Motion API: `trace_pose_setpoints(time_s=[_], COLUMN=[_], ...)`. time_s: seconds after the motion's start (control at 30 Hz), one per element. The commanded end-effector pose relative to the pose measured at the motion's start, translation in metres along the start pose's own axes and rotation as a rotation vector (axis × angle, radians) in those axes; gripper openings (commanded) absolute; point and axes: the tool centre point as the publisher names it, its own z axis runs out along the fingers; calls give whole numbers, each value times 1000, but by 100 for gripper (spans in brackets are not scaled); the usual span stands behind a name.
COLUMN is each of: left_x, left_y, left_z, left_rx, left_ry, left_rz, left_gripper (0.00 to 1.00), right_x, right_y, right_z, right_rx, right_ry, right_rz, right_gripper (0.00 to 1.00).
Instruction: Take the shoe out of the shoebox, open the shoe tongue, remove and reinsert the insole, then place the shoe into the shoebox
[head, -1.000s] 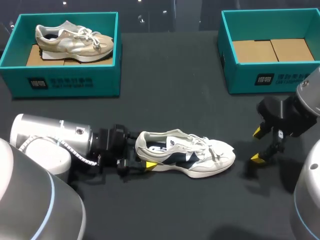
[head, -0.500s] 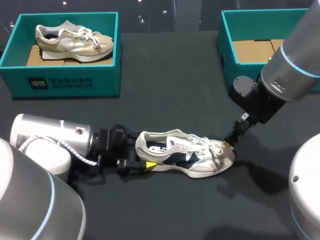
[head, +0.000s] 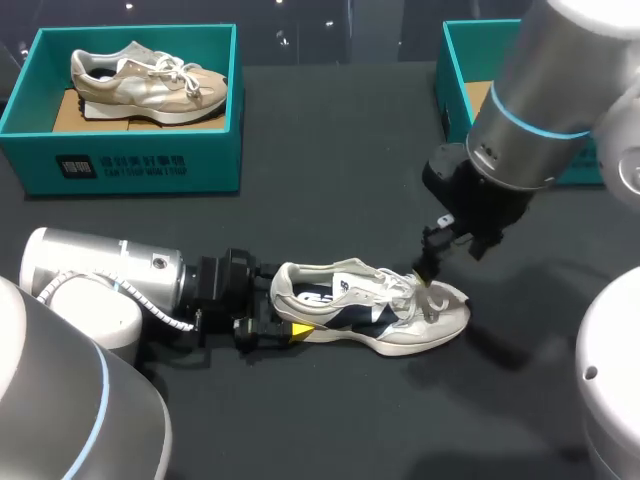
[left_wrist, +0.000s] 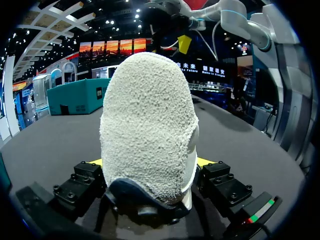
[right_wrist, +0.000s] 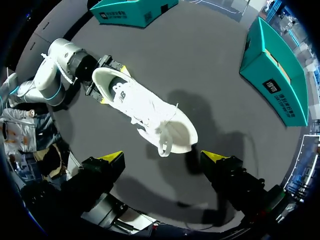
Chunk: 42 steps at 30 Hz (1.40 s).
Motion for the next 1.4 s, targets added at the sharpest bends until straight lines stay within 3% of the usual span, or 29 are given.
trace_pose_setpoints(time_s=[0.03,0.2,0.3,0.67,0.97,1.4], left_x=[-2,-2,-2,-2,-2,-2], left_y=[2,2,2,2,2,2], left_z=[3,3,3,3,3,3], left_rx=[-4,-4,-4,-4,-4,-4], left_ry=[0,0,0,0,0,0], left_rz=[0,0,0,0,0,0], left_gripper=[0,0,0,0,0,0], right_x=[34,49,56,56,72,79], right_y=[34,43,48,48,75,80], right_z=[14,19,22,22,44,61], right_rx=[183,258,264,264,312,315], right_ry=[-165,-231,-275,-275,-369,-453], right_rz=[124,265,355,355,422,452], right_gripper=[100,100,100,100,100,100])
